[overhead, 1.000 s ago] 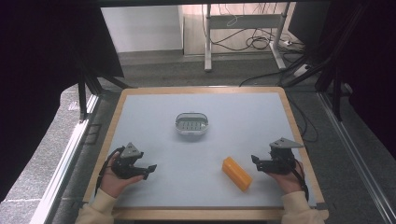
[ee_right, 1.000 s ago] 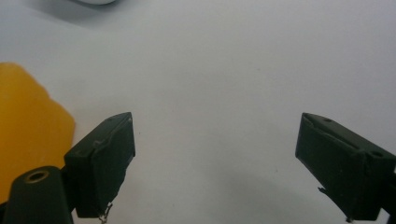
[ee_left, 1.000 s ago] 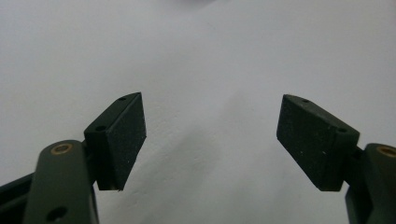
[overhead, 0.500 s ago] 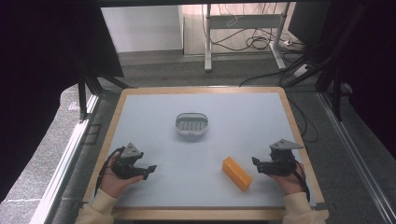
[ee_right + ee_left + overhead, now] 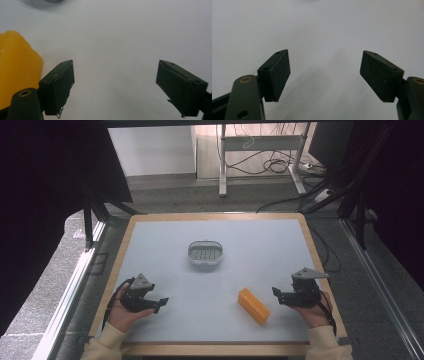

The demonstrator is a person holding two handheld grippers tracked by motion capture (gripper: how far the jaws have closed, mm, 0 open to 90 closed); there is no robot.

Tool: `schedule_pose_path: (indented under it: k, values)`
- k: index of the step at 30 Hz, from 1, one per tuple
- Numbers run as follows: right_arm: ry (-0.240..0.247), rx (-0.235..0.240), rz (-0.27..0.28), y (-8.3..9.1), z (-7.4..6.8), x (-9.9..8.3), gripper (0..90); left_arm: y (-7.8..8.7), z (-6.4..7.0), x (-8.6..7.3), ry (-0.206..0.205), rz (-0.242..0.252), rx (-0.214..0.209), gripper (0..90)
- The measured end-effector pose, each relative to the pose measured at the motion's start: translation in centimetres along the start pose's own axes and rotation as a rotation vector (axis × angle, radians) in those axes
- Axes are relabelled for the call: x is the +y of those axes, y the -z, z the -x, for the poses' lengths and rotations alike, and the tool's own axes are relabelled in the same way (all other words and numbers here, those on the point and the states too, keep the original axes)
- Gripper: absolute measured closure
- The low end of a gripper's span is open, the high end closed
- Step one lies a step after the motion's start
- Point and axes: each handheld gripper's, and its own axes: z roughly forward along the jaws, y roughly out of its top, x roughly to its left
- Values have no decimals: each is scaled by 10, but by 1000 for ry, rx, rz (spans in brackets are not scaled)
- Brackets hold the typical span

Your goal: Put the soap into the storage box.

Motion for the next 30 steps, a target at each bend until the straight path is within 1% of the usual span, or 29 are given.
schedule_pose_path:
  k: [2, 3, 5, 7, 12, 13, 14, 15, 16, 17, 20, 23, 26, 27, 30]
  values:
    - [-4, 4, 4, 2, 0, 1, 160, 0, 0, 0, 0, 1, 0, 242]
    - [-16, 5, 7, 5, 0, 4, 178, 0, 0, 0, 0, 2, -1, 242]
    - [-21, 9, 2, 7, -1, 6, 189, 0, 0, 0, -2, 3, -1, 242]
    - [-18, 6, 0, 8, -1, 7, 199, 0, 0, 0, 3, 6, -1, 242]
    - [-13, 17, -5, 11, -3, 13, 224, 0, 1, 1, 12, 7, -1, 242]
    - [-16, 27, -6, 12, -3, 15, 231, 0, 1, 1, 16, 8, 0, 242]
    - [-16, 27, -6, 12, -3, 15, 231, 0, 1, 1, 16, 8, 0, 242]
    - [-25, 43, -6, 14, -4, 18, 252, 0, 2, 1, 16, 9, 0, 242]
    - [-25, 43, -6, 14, -4, 18, 252, 0, 2, 1, 16, 9, 0, 242]
    - [-27, 51, -19, 16, -3, 21, 253, 0, 3, 1, 7, 10, -2, 241]
    - [-30, 53, -34, 17, -4, 24, 252, 0, 2, 1, -2, 4, -6, 241]
    - [-16, 55, -72, 23, -8, 33, 251, 1, 1, 1, 8, 14, -10, 242]
    - [-12, 56, -73, 27, -10, 38, 254, 1, 1, 1, 12, 14, -11, 242]
    - [-3, 55, -73, 30, -12, 41, 256, 1, 1, 1, 12, 13, -11, 242]
    - [3, 54, -66, 32, -14, 44, 263, 2, 1, 1, 11, 13, -10, 242]
